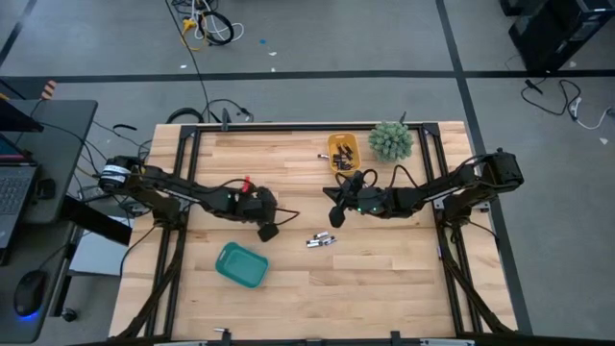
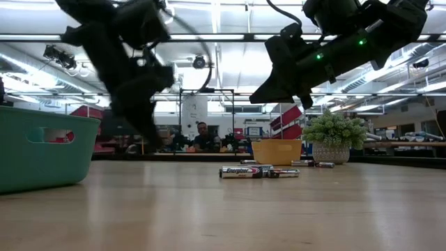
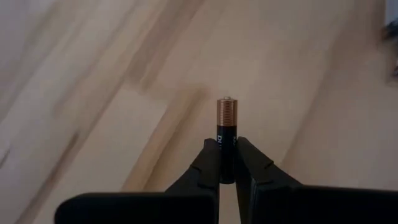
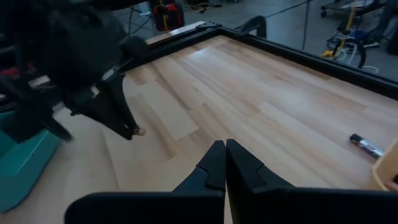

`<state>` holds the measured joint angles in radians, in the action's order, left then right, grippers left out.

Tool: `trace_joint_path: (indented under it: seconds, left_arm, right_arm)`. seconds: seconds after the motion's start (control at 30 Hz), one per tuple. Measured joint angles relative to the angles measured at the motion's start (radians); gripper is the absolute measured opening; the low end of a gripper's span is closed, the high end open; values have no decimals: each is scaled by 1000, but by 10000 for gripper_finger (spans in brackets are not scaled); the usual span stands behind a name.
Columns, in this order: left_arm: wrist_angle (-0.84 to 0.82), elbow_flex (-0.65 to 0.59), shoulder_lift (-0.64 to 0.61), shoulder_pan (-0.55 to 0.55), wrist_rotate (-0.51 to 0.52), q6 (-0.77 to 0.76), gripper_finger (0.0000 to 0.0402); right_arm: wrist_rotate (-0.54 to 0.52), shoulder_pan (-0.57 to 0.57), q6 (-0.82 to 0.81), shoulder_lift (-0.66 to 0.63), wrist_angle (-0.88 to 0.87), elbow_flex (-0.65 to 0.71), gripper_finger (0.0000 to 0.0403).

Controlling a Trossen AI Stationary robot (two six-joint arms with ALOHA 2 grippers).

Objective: Sort batteries
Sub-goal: Put the black battery into the yellow bin

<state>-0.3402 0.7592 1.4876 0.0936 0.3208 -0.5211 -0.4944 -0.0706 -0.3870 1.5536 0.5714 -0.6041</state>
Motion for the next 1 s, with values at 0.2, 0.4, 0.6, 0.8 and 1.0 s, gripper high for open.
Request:
trace_joint_path:
  seconds: [0.2,0.4,0.6,0.8,1.0]
  left_arm:
    - [184,46,0,20,3,164,13]
    - [455,46,-1,40,2,389,13]
    - [627,47,-2,51,-4,579,13]
    - [638,39,-2,52,-9,622,13]
    - [678,39,-2,57,-12,624,13]
  right_arm:
    - [10,-39,89,0,24,0,0]
    - [18,-102,254,0,134,0,0]
    - [18,-163,430,0,223,0,12]
    - [16,-191,525,0,325,0,49]
    - [2,-192,548,0,356,0,85]
